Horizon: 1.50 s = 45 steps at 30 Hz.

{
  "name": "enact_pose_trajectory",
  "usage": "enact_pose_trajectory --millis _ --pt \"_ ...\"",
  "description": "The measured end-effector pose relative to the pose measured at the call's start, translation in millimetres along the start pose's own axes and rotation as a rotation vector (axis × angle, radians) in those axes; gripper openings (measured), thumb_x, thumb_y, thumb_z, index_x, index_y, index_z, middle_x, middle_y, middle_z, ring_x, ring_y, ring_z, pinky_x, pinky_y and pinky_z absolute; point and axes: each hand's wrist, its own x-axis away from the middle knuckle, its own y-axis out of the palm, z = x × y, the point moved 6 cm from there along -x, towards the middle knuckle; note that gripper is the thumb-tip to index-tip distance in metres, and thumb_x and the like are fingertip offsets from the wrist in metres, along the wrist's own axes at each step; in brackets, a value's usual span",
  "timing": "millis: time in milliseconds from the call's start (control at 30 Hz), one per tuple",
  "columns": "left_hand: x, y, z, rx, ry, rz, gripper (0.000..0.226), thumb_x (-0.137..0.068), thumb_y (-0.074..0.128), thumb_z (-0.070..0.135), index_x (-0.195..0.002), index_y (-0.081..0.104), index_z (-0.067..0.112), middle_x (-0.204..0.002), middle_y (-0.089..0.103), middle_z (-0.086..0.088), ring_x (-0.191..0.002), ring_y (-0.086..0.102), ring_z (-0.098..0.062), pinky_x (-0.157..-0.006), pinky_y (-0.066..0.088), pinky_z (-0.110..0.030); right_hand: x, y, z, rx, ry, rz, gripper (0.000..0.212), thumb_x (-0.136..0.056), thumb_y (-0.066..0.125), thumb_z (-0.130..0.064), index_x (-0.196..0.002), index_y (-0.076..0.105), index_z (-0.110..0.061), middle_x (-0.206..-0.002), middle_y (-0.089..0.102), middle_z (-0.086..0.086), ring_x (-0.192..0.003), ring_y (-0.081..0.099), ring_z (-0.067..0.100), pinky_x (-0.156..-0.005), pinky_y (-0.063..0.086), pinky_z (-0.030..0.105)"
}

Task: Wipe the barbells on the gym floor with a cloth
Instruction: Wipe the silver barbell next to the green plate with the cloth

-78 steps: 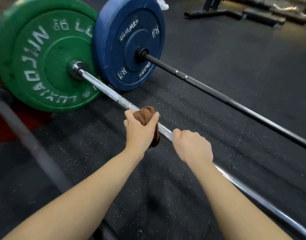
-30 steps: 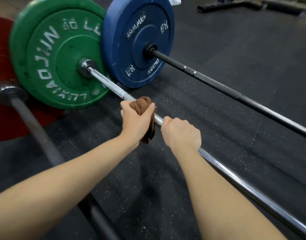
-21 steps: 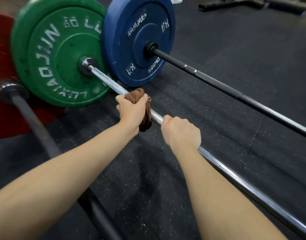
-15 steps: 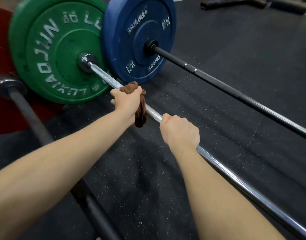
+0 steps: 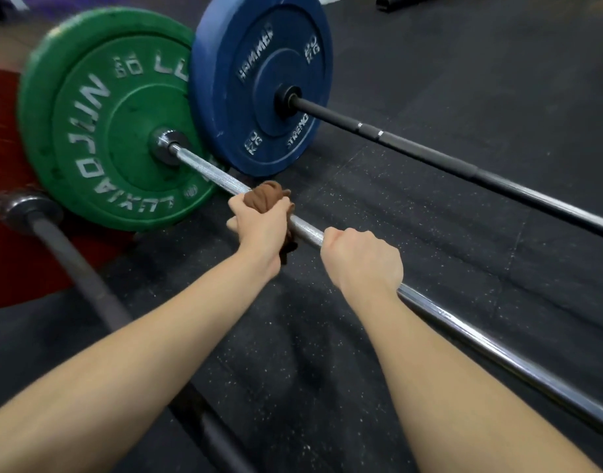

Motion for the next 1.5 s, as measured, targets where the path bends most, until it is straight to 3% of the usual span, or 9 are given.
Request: enact_pose_trajectory --millis 233,433,633,833,967,1133,1300,1367,1500 --pt "-57 -41 28 -0.018 0.205 0.201 0.043 -0.089 0.077 0.023 -0.11 0.04 0.025 -0.126 0.037 -0.006 -0.089 0.051 -0.003 -0.092 0.044 -0.022 2 1 0 -0.002 0.017 0.0 0.025 -0.087 0.038 0.001 -0.093 0.042 -0.023 -0.07 0.048 0.005 -0.064 0.051 0.03 -0.066 0.045 0.036" --pt "-128 -63 38 0.197 0.094 0.128 0.049 -0.084 0.082 0.018 -0.11 0.042 0.026 -0.121 0.063 -0.007 -0.105 0.071 -0.021 -0.096 0.059 -0.048 2 -1 -1 -0.019 0.042 0.012 0.022 -0.092 0.036 -0.002 -0.09 0.044 -0.023 -0.071 0.049 0.004 -0.066 0.054 0.032 -0.071 0.049 0.036" --pt "-68 -30 11 0.007 0.301 0.054 0.044 -0.087 0.08 0.022 -0.114 0.045 0.024 -0.126 0.04 -0.007 -0.093 0.054 -0.004 -0.067 0.044 -0.001 3 0 2 -0.036 0.133 -0.005 0.022 -0.091 0.033 -0.004 -0.075 0.039 -0.017 -0.071 0.054 0.006 -0.062 0.052 0.028 -0.067 0.05 0.035" --pt "-67 -30 -2 0.031 0.302 0.027 0.047 -0.087 0.08 0.024 -0.12 0.047 0.026 -0.128 0.044 -0.007 -0.095 0.056 -0.001 -0.072 0.046 -0.004 5 -5 -1 -0.054 0.14 -0.055 0.019 -0.088 0.037 0.0 -0.08 0.034 -0.016 -0.075 0.053 0.006 -0.065 0.051 0.027 -0.074 0.053 0.038" --pt "-69 -32 -1 0.022 0.33 -0.007 0.047 -0.085 0.082 0.029 -0.116 0.047 0.028 -0.128 0.043 -0.005 -0.099 0.058 -0.006 -0.092 0.056 -0.031 7 -5 4 -0.107 0.173 -0.138 0.019 -0.095 0.031 -0.008 -0.081 0.038 -0.019 -0.081 0.054 0.006 -0.081 0.055 0.035 -0.083 0.05 0.042" --pt "-63 -30 -1 0.056 0.326 0.007 0.046 -0.088 0.08 0.025 -0.12 0.047 0.026 -0.126 0.042 -0.001 -0.098 0.056 0.001 -0.074 0.046 -0.006 -18 -12 -11 -0.146 0.246 -0.291 0.018 -0.101 0.03 -0.018 -0.09 0.044 -0.017 -0.093 0.054 0.007 -0.098 0.054 0.034 -0.091 0.044 0.042" --pt "-64 -31 0 0.075 0.305 0.034 0.046 -0.086 0.082 0.022 -0.118 0.049 0.022 -0.126 0.044 -0.006 -0.097 0.057 -0.003 -0.086 0.051 -0.021 -61 -7 -69 -0.191 0.088 -0.226 0.038 -0.102 0.028 -0.022 -0.131 0.053 -0.017 -0.127 0.06 0.015 -0.107 0.056 0.039 -0.082 0.039 0.044" --pt "-65 -30 -2 0.079 0.281 0.03 0.046 -0.086 0.082 0.025 -0.118 0.049 0.024 -0.125 0.044 -0.005 -0.098 0.058 -0.005 -0.09 0.053 -0.03 -62 1 -77 -0.075 0.002 -0.105 0.035 -0.102 0.03 -0.014 -0.129 0.051 -0.015 -0.119 0.064 0.014 -0.094 0.057 0.038 -0.073 0.041 0.043" --pt "-71 -33 3 0.043 0.306 0.038 0.046 -0.087 0.08 0.027 -0.12 0.048 0.023 -0.123 0.044 -0.002 -0.093 0.055 0.0 -0.078 0.045 -0.015 -55 3 -72 -0.041 0.004 0.127 0.036 -0.104 0.028 -0.015 -0.133 0.049 -0.015 -0.09 0.062 0.007 -0.069 0.049 0.031 -0.058 0.036 0.038"
